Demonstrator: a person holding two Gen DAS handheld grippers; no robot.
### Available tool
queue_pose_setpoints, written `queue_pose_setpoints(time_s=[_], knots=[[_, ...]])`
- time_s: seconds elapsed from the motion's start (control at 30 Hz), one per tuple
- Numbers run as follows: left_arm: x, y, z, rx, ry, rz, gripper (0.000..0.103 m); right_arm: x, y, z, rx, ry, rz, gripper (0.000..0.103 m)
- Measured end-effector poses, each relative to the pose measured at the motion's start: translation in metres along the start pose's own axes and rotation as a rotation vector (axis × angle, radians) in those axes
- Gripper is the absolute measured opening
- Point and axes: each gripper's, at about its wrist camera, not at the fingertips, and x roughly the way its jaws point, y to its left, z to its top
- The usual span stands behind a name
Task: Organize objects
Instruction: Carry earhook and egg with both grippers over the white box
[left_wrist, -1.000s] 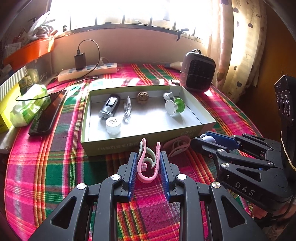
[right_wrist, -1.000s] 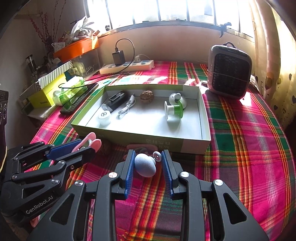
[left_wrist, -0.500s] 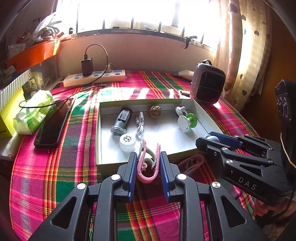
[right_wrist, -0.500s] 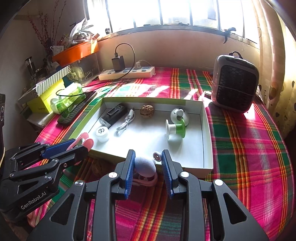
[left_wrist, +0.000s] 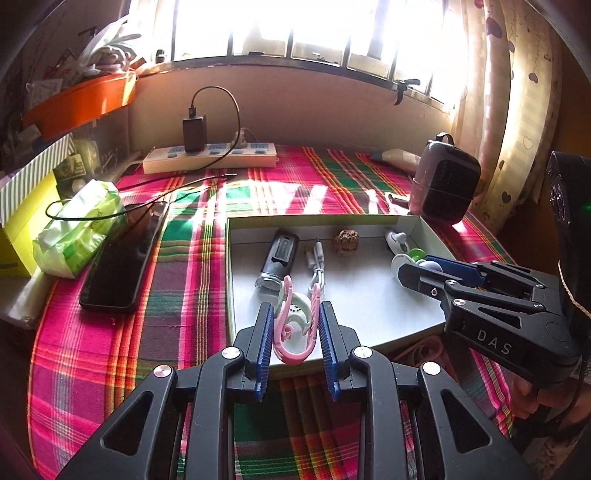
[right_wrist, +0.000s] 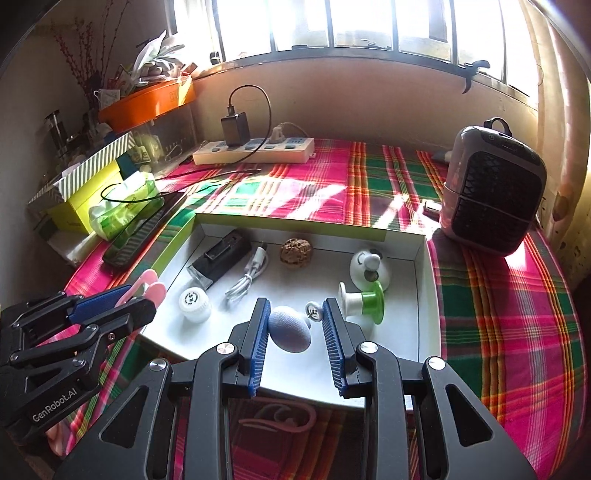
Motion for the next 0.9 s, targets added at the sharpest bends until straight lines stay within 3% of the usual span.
queue_pose_setpoints(time_s=[0.9], knots=[[0.050,0.016,0.021,-0.004,0.056,0.024,0.022,0.063,-0.006,0.026,-0.026,0.086,-0.048,0.031]])
